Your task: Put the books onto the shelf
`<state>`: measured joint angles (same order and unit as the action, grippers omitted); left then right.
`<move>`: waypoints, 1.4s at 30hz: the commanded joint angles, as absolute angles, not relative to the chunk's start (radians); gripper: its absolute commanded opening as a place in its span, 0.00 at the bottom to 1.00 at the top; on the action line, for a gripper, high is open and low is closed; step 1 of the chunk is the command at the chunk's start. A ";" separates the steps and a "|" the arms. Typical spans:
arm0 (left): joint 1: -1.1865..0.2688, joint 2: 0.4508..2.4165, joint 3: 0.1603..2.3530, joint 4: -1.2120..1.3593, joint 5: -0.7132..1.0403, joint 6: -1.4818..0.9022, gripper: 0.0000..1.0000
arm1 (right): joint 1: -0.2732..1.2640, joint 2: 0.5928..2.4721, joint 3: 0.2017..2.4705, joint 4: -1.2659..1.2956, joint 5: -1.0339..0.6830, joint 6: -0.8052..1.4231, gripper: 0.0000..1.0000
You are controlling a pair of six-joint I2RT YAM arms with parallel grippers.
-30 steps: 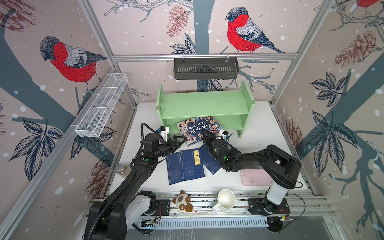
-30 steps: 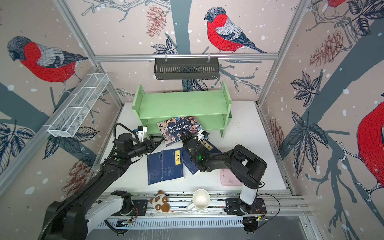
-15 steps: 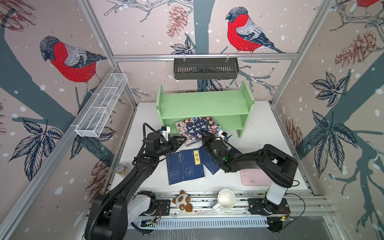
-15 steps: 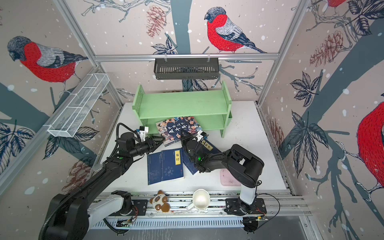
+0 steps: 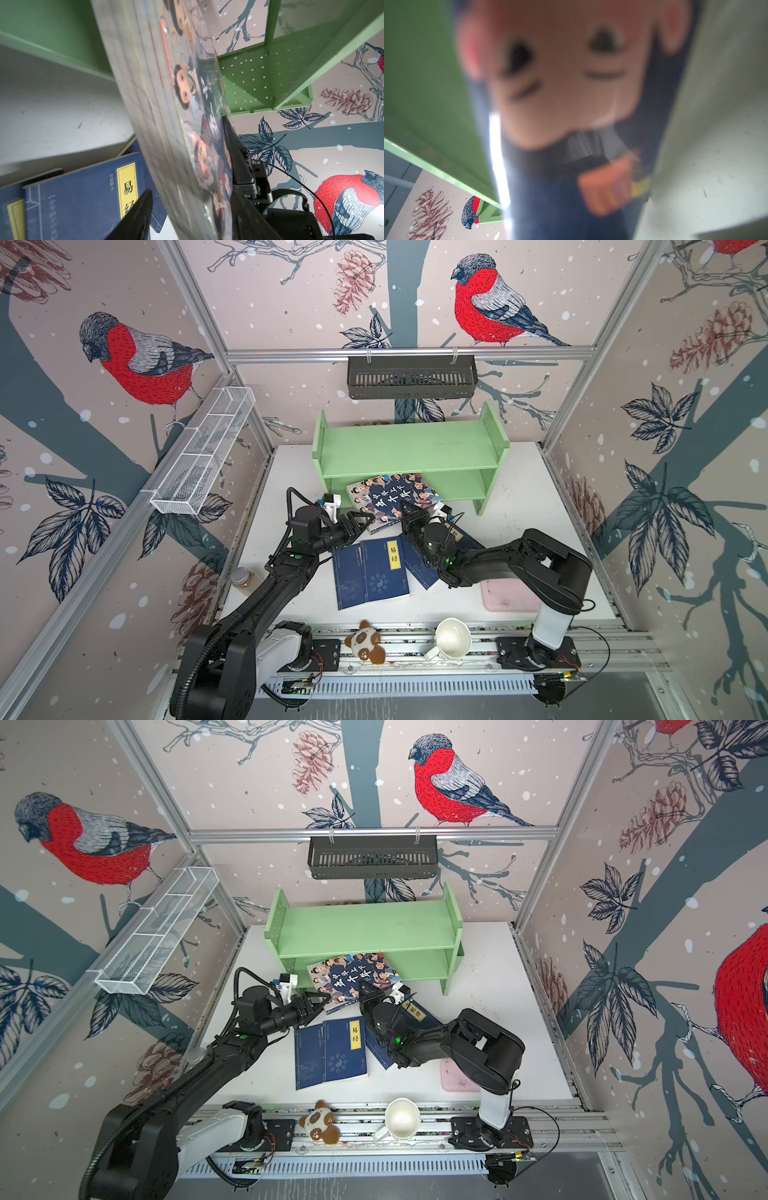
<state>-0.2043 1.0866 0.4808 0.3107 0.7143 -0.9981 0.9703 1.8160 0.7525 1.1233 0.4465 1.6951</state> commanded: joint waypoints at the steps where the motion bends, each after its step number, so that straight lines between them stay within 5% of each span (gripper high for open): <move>1: -0.206 1.096 0.479 0.399 0.741 -1.023 0.55 | 0.973 1.819 0.767 1.299 0.433 1.704 0.04; 7: -0.206 1.118 0.499 0.410 0.759 -1.051 0.27 | 0.973 1.839 0.767 1.319 0.423 1.712 0.12; 11: -0.204 1.118 0.512 0.389 0.754 -1.048 0.18 | 0.973 1.841 0.755 1.337 0.420 1.713 0.36; 23: -0.149 1.114 0.523 0.303 0.726 -1.019 0.16 | 0.962 1.780 0.694 1.315 0.400 1.707 0.55; 29: -0.122 1.133 0.532 0.296 0.727 -1.020 0.15 | 0.962 1.839 0.731 1.335 0.348 1.732 0.53; 38: -0.100 1.143 0.548 0.291 0.724 -1.012 0.15 | 0.967 1.830 0.755 1.261 0.343 1.709 0.22; 42: -0.099 1.141 0.557 0.269 0.719 -0.995 0.31 | 0.967 1.813 0.776 1.209 0.349 1.687 0.11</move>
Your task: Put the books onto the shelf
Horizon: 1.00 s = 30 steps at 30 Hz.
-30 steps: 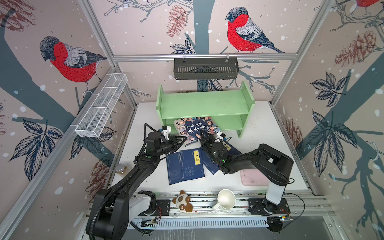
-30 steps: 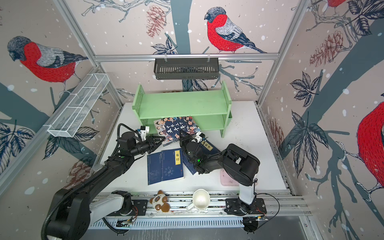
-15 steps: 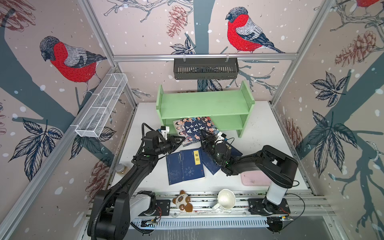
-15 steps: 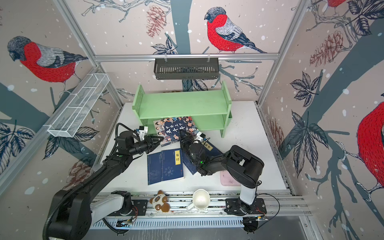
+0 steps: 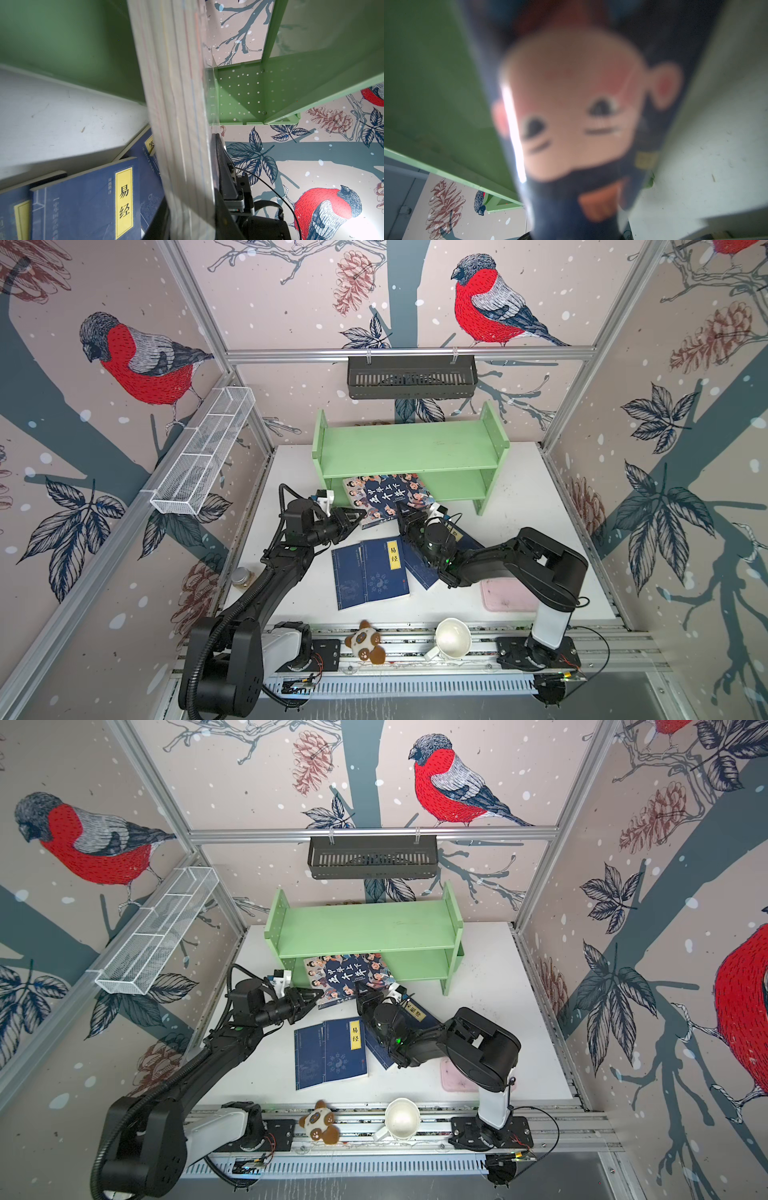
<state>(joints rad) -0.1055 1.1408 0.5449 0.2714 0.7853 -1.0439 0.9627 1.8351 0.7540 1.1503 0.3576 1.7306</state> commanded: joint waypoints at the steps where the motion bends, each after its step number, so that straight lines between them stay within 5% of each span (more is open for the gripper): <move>1: -0.100 1.138 0.558 0.259 0.719 -0.988 0.38 | 0.967 1.813 0.782 1.200 0.352 1.685 0.10; 6: -0.098 1.101 0.597 0.118 0.687 -0.897 0.73 | 0.967 1.816 0.819 1.159 0.379 1.673 0.07; 9: -0.098 1.082 0.656 -0.036 0.638 -0.788 0.82 | 0.967 1.813 0.852 1.121 0.393 1.646 0.07; 18: -0.098 1.012 0.763 -0.316 0.593 -0.610 0.85 | 0.967 1.825 0.918 1.032 0.440 1.617 0.07; 30: -0.098 0.937 0.800 -0.353 0.523 -0.449 0.86 | 0.960 1.895 0.995 1.034 0.451 1.618 0.07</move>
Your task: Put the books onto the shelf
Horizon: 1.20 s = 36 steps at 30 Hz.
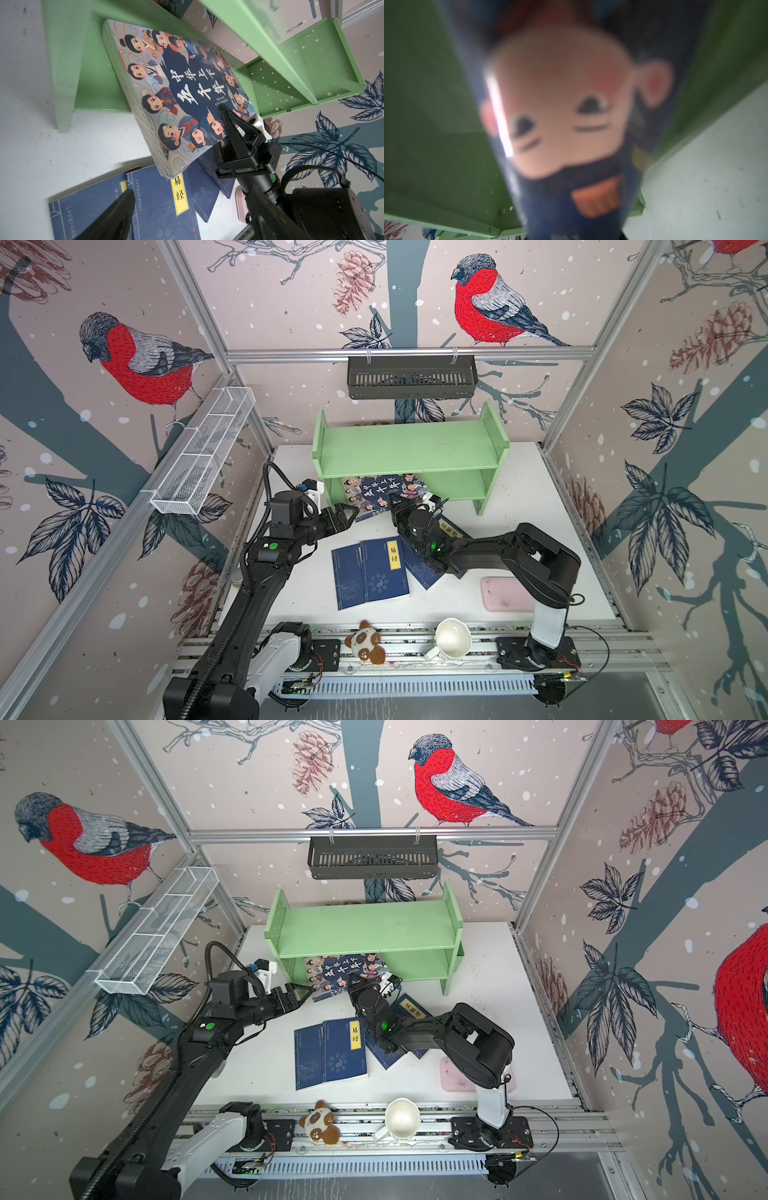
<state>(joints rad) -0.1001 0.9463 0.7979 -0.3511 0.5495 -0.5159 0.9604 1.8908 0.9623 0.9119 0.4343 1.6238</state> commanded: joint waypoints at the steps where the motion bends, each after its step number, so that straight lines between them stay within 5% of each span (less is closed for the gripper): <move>1: -0.098 0.934 0.795 -0.344 0.525 -0.447 0.86 | 0.962 1.901 1.001 1.036 0.451 1.618 0.09; 7: -0.099 0.926 0.760 -0.295 0.550 -0.463 0.86 | 0.968 1.929 1.053 0.994 0.454 1.620 0.15; 17: -0.100 0.923 0.719 -0.235 0.521 -0.361 0.88 | 0.973 1.913 1.083 0.895 0.430 1.563 0.64; 28: -0.100 0.921 0.631 -0.075 0.594 -0.309 0.85 | 0.962 1.905 1.072 0.831 0.320 1.638 0.71; 36: -0.100 0.915 0.630 -0.154 0.475 -0.195 0.77 | 0.953 1.890 1.028 0.866 0.281 1.651 0.71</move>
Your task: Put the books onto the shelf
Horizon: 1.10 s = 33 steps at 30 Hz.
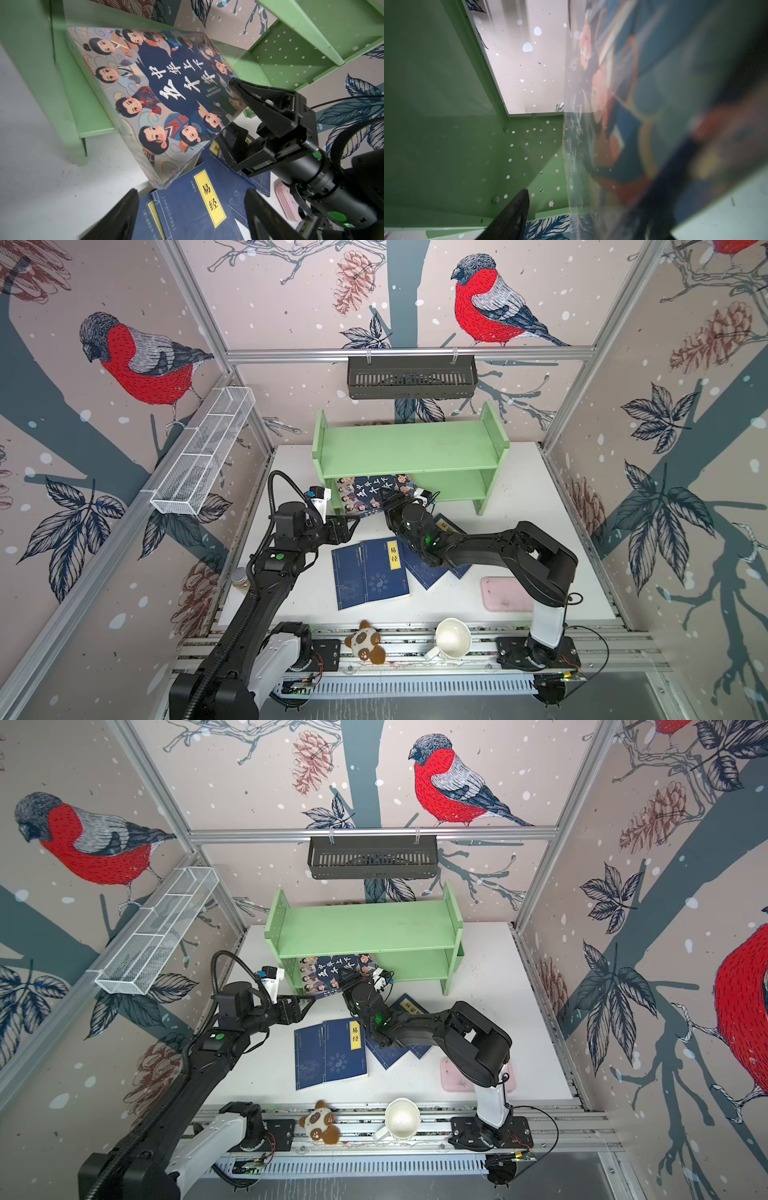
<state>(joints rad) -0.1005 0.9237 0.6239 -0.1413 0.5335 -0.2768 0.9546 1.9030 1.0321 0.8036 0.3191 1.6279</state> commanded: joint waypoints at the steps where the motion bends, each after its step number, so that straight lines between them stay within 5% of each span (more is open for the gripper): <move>1: -0.100 0.906 0.632 -0.170 0.449 -0.169 0.76 | 0.951 1.888 1.028 0.864 0.277 1.651 0.71; 10: -0.101 0.859 0.557 -0.169 0.382 0.028 0.69 | 0.947 1.891 1.026 0.881 0.239 1.661 0.71; 33: -0.112 0.996 0.544 0.034 0.306 -0.097 0.71 | 0.934 1.895 1.002 0.920 0.175 1.666 0.71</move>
